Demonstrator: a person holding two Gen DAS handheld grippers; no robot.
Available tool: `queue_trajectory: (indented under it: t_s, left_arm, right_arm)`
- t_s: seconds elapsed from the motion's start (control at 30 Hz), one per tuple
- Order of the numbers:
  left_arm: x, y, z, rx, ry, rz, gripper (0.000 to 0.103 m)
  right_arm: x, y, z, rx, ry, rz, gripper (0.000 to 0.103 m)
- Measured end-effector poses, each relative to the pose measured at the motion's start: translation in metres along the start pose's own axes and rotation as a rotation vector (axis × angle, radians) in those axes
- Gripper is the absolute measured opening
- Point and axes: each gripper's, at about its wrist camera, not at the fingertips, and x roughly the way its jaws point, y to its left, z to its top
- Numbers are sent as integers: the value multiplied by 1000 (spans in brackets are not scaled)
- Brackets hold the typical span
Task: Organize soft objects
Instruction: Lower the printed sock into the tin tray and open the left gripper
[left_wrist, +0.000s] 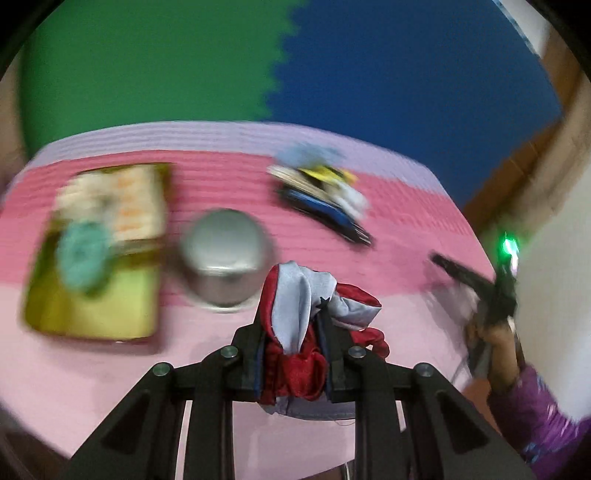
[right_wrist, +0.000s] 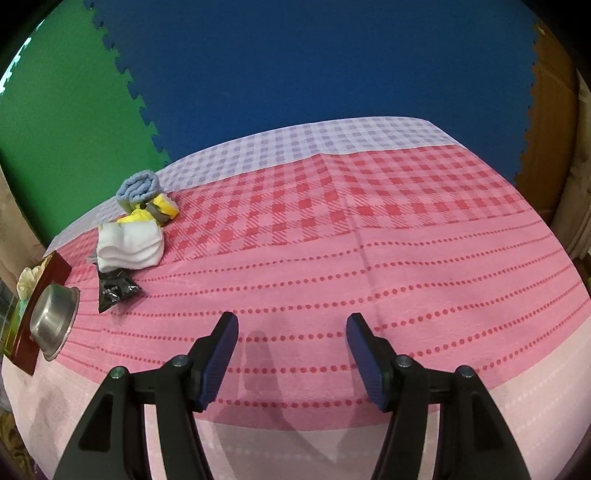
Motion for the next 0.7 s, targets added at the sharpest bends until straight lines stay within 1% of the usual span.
queue_trajectory:
  t_s: [0.03, 0.07, 0.13, 0.17, 0.2, 0.23, 0.37, 0.43, 0.53, 0.63, 0.7]
  left_arm:
    - [-9, 12, 3, -17, -17, 28, 21]
    - [-20, 26, 5, -30, -40, 74, 21]
    - [-33, 48, 9, -56, -68, 138, 21]
    - [-38, 59, 11, -68, -78, 157, 21]
    - [-43, 72, 13, -78, -95, 195, 21]
    - [-46, 82, 15, -82, -110, 239, 21]
    - [-43, 114, 21, -76, -127, 328, 22]
    - [-34, 130, 26, -71, -112, 335, 22]
    - [-19, 145, 29, -60, -96, 365, 22]
    - [1, 157, 31, -39, -83, 412, 22]
    - [11, 165, 30, -27, -67, 416, 22]
  right_arm:
    - [1, 0, 0, -2, 1, -2, 62]
    - [1, 1, 0, -4, 1, -6, 62]
    - [1, 1, 0, -5, 2, -16, 62]
    - [0, 1, 0, -6, 3, -22, 63]
    - [0, 1, 0, -7, 3, -25, 62]
    - [0, 2, 0, -9, 4, -29, 62]
    - [2, 4, 0, -20, 11, -43, 64]
    - [2, 5, 0, -26, 14, -48, 65]
    - [3, 7, 0, -37, 19, -58, 66]
    - [4, 8, 1, -45, 24, -67, 67]
    - [4, 8, 1, -50, 27, -70, 67]
